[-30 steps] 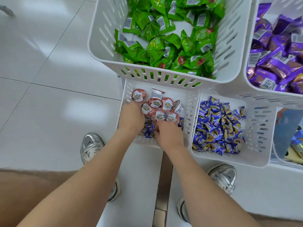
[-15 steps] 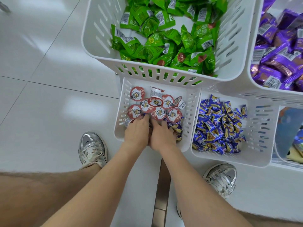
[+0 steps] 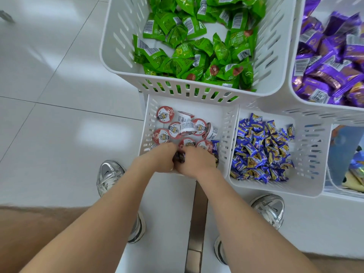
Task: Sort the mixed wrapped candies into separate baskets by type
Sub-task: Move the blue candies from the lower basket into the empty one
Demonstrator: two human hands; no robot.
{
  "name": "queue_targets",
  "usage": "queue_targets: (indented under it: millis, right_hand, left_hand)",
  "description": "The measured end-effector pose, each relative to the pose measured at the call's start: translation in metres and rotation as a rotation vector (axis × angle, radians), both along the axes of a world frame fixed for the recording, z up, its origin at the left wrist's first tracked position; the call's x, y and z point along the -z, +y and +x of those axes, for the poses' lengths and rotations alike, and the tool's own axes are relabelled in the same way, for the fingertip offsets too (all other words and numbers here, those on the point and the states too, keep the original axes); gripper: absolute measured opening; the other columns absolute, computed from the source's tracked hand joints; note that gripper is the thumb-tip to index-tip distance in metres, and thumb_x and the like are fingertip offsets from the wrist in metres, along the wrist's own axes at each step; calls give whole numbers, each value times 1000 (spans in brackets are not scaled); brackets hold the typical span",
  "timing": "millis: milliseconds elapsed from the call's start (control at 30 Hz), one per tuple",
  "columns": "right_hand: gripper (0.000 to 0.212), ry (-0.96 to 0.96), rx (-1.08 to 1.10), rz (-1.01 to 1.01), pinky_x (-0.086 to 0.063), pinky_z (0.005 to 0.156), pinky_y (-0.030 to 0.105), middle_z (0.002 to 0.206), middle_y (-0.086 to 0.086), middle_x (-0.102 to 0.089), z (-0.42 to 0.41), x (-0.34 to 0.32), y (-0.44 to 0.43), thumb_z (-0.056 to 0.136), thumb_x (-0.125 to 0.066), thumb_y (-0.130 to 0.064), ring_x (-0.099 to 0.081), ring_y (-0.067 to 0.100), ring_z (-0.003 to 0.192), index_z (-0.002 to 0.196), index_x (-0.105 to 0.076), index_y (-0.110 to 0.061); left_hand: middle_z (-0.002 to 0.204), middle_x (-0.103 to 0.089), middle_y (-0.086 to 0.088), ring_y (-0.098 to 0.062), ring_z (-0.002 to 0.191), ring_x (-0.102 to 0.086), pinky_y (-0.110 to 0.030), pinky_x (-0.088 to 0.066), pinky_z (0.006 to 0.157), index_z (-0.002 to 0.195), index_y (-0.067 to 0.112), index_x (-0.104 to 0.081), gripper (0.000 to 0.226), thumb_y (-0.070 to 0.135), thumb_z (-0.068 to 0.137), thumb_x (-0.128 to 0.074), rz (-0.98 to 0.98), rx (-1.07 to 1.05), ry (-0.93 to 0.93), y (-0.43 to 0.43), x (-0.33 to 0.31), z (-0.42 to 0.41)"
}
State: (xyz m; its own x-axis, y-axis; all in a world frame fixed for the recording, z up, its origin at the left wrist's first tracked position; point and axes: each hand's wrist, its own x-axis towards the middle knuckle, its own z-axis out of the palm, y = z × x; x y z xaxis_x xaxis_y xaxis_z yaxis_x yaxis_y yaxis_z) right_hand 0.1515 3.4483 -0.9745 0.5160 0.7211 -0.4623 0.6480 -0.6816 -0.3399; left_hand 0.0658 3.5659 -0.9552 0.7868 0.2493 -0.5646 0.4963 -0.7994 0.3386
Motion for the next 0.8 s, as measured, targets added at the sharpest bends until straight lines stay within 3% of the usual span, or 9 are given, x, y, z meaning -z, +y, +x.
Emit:
queue_targets:
  millis: [133, 267, 333, 467, 567, 667, 733, 800]
  right_hand:
    - [31, -31, -112, 40, -47, 68, 35, 106, 6, -69, -1, -6, -6, 94, -57, -48, -67, 33, 97, 113, -67, -25]
    - [32, -108, -157, 82, -51, 75, 41, 113, 13, -65, 9, -16, -14, 101, -52, -33, -63, 36, 103, 127, -62, -18]
    - [28, -195, -174, 78, -54, 75, 44, 112, 14, -66, 13, -17, -18, 105, -49, -28, -65, 37, 100, 126, -58, -12]
    - [24, -371, -229, 83, -41, 62, 37, 104, 14, -71, 21, -19, -27, 105, -52, -15, -71, 35, 91, 129, -52, -10]
    - [25, -447, -208, 181, -46, 61, 37, 96, 13, -74, 33, -28, -34, 110, -46, -24, -72, 36, 81, 128, -53, -9]
    - [36, -349, 32, 439, -55, 54, 38, 73, 11, -68, 45, -43, -42, 110, -44, -37, -68, 34, 64, 126, -60, -10]
    - [30, -238, 311, 649, -44, 45, 31, 55, 1, -58, 53, -54, -49, 107, -52, -36, -59, 20, 49, 120, -66, -12]
    - [22, -139, 598, 757, -31, 41, 24, 46, -8, -47, 62, -60, -61, 105, -57, -32, -46, 9, 38, 99, -70, -16]
  left_hand:
    - [92, -64, -1, -25, 85, -59, -26, -40, 63, 91, 19, -59, 19, 3, 81, -62, -67, -61, -60, 8, -2, -7]
    - [103, -72, 6, -17, 93, -63, -29, -47, 75, 110, 25, -70, 24, 18, 87, -71, -199, -165, -172, 5, 0, -12]
    - [106, -72, 6, -19, 94, -64, -32, -50, 78, 116, 27, -69, 25, 24, 91, -70, -186, -220, -240, -1, -1, -12]
    - [92, -70, 5, -12, 74, -60, -23, -40, 61, 114, 22, -72, 19, 18, 97, -65, -149, -366, -314, -16, -2, -11]
    - [106, -74, 1, -19, 88, -64, -26, -43, 71, 118, 23, -73, 22, 20, 98, -65, -90, -531, -362, -25, -2, -14]
    - [90, -69, -3, -24, 81, -60, -30, -38, 62, 108, 17, -72, 14, 20, 99, -62, -57, -687, -372, -31, -6, -13]
    - [80, -66, -10, -31, 78, -60, -34, -37, 58, 94, 6, -68, 16, 20, 97, -61, -53, -733, -363, -35, -11, -9]
    - [77, -65, -10, -32, 76, -60, -36, -38, 61, 91, 4, -63, 19, 22, 98, -60, -46, -786, -360, -39, -16, -4]
